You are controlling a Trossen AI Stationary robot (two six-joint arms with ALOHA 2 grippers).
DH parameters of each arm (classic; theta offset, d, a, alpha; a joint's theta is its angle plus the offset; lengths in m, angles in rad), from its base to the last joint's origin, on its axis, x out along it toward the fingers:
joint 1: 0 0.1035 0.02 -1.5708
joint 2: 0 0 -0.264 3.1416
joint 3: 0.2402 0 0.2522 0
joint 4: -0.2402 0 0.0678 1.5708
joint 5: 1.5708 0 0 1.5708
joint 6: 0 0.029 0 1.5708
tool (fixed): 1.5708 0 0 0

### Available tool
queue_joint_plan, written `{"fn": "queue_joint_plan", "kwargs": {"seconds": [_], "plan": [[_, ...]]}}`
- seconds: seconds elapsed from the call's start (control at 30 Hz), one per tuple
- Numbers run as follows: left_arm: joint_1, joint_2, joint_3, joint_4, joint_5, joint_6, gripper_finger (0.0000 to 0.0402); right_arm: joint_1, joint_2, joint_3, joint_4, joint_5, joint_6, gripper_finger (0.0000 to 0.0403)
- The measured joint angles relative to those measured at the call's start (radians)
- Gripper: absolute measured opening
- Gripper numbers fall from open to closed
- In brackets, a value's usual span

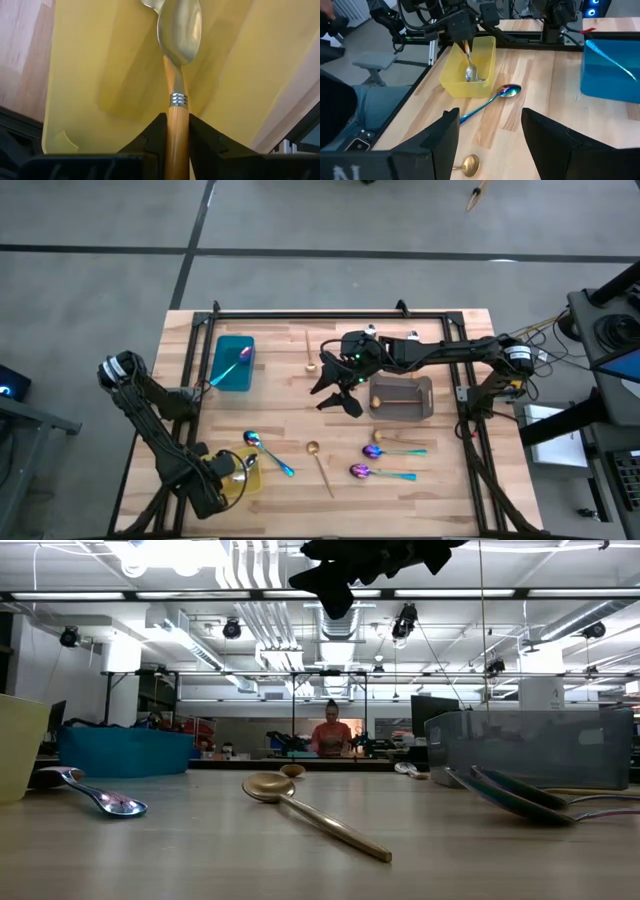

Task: Sort silverware by color (type)
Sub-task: Put the yellow spoon into the yellow bin

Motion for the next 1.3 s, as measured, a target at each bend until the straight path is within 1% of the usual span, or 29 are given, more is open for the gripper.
{"fn": "queue_joint_plan", "kwargs": {"seconds": [0.27,0.57,0.7,0.9,1.03,1.17,1.23,1.3], "plan": [[0.000,0.000,0.000,-0.017,-0.034,-0.002,0.0049,0.000,0.000,0.000,0.004,0.000,0.006,0.0203],[0.000,0.000,0.000,-0.015,-0.034,-0.091,0.0055,0.000,0.000,0.000,0.016,0.000,0.000,0.0203],[0.000,0.000,0.000,-0.014,-0.033,-0.113,0.0075,0.000,0.000,0.000,0.014,0.000,0.003,0.0203],[0.000,0.000,0.000,-0.010,-0.031,-0.114,0.0122,0.000,0.000,0.000,0.014,0.000,0.005,0.0203],[0.000,-0.007,0.002,0.028,-0.020,-0.095,0.0149,0.000,0.000,0.000,0.014,0.000,0.008,0.0203],[0.001,-0.008,0.052,0.036,-0.026,-0.058,0.0161,0.000,0.000,0.000,0.014,0.000,0.019,0.0203],[0.002,-0.008,0.090,0.030,-0.053,-0.039,0.0162,0.000,0.000,0.000,0.014,0.000,0.033,0.0203],[0.005,-0.008,0.134,0.020,-0.114,-0.009,0.0162,0.000,0.000,0.000,0.014,0.000,0.040,0.0203]]}}
